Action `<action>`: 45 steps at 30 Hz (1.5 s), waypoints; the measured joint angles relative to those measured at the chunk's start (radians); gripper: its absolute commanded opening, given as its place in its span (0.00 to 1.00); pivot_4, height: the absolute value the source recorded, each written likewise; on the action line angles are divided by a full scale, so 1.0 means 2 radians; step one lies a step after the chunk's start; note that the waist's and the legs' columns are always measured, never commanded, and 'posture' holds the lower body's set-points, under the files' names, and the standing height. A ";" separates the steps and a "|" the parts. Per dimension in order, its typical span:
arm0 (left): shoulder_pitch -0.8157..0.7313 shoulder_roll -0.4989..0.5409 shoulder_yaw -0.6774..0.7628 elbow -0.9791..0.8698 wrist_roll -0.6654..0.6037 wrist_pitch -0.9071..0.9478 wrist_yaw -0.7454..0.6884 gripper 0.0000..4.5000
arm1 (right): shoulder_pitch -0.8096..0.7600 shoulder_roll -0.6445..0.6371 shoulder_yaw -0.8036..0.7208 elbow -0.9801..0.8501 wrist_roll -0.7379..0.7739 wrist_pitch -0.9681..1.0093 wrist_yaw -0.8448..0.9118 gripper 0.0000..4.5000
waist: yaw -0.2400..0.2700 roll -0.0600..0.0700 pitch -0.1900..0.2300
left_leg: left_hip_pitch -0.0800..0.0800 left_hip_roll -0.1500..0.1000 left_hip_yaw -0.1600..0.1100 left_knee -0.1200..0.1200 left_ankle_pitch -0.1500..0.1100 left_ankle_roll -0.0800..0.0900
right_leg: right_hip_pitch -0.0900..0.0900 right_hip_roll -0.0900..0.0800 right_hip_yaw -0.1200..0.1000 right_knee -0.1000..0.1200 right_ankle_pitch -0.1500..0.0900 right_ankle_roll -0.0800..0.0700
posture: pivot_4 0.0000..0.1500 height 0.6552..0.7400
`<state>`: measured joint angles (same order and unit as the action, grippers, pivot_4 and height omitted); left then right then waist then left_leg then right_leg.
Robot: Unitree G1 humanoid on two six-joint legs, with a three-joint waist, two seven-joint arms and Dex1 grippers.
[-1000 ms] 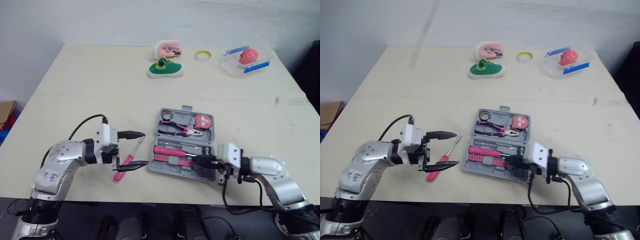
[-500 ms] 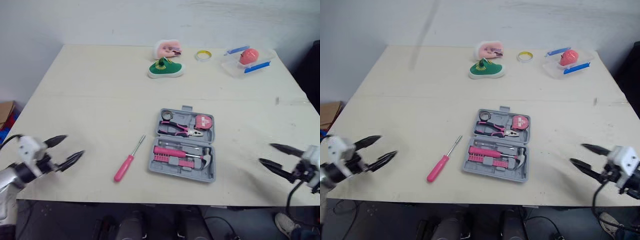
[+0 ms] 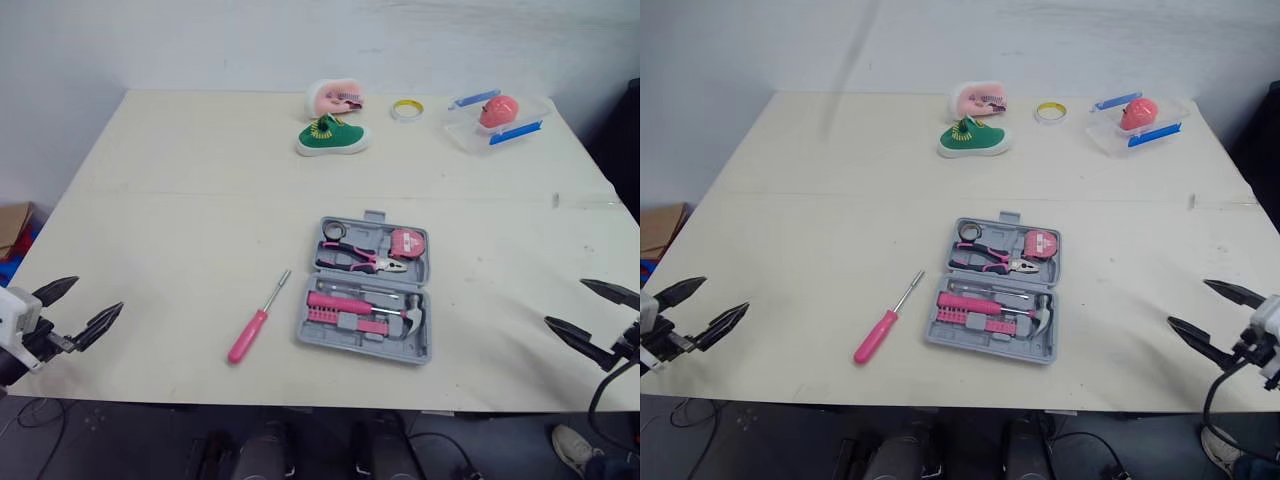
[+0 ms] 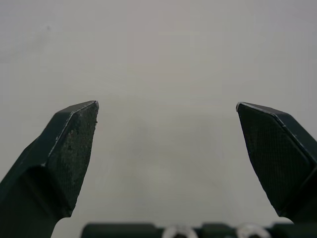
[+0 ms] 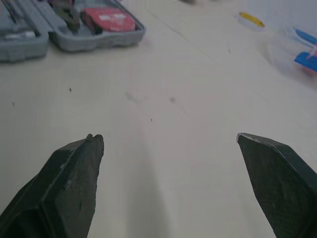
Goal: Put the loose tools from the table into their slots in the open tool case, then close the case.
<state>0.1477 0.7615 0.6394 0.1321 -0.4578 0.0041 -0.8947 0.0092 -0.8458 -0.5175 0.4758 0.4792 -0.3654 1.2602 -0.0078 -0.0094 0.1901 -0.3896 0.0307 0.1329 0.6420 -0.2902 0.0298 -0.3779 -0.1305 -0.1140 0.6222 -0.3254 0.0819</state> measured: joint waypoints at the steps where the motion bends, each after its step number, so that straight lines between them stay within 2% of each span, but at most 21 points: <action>1: 0.006 -0.003 -0.003 -0.022 -0.004 0.014 0.005 1.00 | -0.003 0.007 0.002 -0.011 0.008 0.008 0.002 0.99 | 0.000 0.000 0.000 | 0.000 0.000 0.000 0.000 0.000 0.000 | 0.000 0.000 0.000 0.000 0.000 0.000 | 1.00 1.00; 7: 0.012 -0.022 -0.072 -0.202 -0.026 0.107 0.046 1.00 | -0.039 0.059 0.068 -0.154 0.068 0.065 0.031 0.99 | -0.002 0.001 0.001 | 0.000 0.000 0.000 -0.001 0.001 0.000 | 0.000 0.000 0.000 0.000 0.000 0.000 | 1.00 1.00; 16: 0.011 -0.018 -0.152 -0.355 -0.052 0.319 0.152 1.00 | -0.035 0.094 0.127 -0.290 0.113 0.120 0.046 0.99 | 0.004 0.001 0.001 | 0.000 0.000 0.000 0.001 0.001 0.000 | 0.001 0.001 0.000 0.001 0.000 0.000 | 1.00 1.00; 24: 0.004 -0.053 -0.211 -0.417 -0.062 0.442 0.248 1.00 | -0.043 0.102 0.162 -0.299 0.107 0.092 0.110 0.99 | 0.003 0.001 0.001 | 0.000 0.000 0.000 0.001 0.002 -0.002 | 0.001 0.001 0.000 0.001 0.000 0.000 | 1.00 1.00; 30: 0.003 -0.081 -0.254 -0.431 -0.034 0.469 0.303 1.00 | -0.047 0.113 0.167 -0.296 0.105 0.086 0.111 0.99 | 0.005 0.000 0.001 | 0.000 0.000 0.000 0.001 0.002 -0.002 | 0.001 0.001 0.000 0.001 0.000 0.000 | 1.00 1.00; 35: 0.005 -0.083 -0.269 -0.433 -0.016 0.471 0.313 1.00 | -0.039 0.114 0.169 -0.283 0.102 0.082 0.113 0.99 | 0.005 0.000 0.001 | 0.000 0.000 0.000 0.001 0.002 -0.002 | 0.001 0.001 0.000 0.001 0.000 0.000 | 1.00 1.00; 38: 0.008 -0.081 -0.270 -0.432 -0.006 0.467 0.312 0.82 | -0.032 0.114 0.167 -0.276 0.101 0.074 0.116 1.00 | 0.005 0.000 0.001 | 0.000 0.000 0.000 0.001 0.002 -0.001 | 0.001 0.001 0.000 0.001 0.000 0.000 | 1.00 1.00; 40: 0.008 -0.084 -0.270 -0.429 0.000 0.465 0.315 0.63 | -0.027 0.114 0.164 -0.276 0.101 0.072 0.117 1.00 | 0.004 0.000 0.001 | 0.000 0.000 0.000 0.001 0.001 0.000 | 0.001 0.001 0.000 0.001 0.000 0.000 | 1.00 1.00; 41: 0.008 -0.088 -0.271 -0.426 0.003 0.464 0.316 0.50 | -0.024 0.114 0.160 -0.275 0.101 0.071 0.117 1.00 | 0.005 0.000 0.001 | 0.000 0.000 0.000 0.001 0.001 0.000 | 0.001 0.001 0.000 0.001 0.000 0.000 | 1.00 1.00; 42: 0.008 -0.090 -0.272 -0.423 0.005 0.462 0.316 0.43 | -0.022 0.114 0.157 -0.275 0.101 0.068 0.117 1.00 | 0.005 0.000 0.001 | 0.000 0.000 0.000 0.001 0.001 0.000 | 0.001 0.001 0.000 0.001 0.000 0.000 | 1.00 1.00; 45: 0.007 -0.093 -0.275 -0.417 0.009 0.459 0.315 0.13 | -0.015 0.114 0.156 -0.270 0.100 0.058 0.121 1.00 | 0.005 0.000 0.001 | 0.000 0.000 0.000 0.001 0.001 0.000 | 0.001 0.001 0.000 0.001 0.000 0.000 | 1.00 1.00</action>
<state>0.1617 0.5758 0.0897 -0.7028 -0.4391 0.9212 -0.2650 -0.0199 -0.6183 -0.2051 -0.0632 0.6790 -0.2487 1.5029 0.0031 -0.0086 0.1921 -0.3893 0.0302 0.1326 0.6443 -0.2881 0.0293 -0.3759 -0.1293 -0.1139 0.6234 -0.3254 0.0820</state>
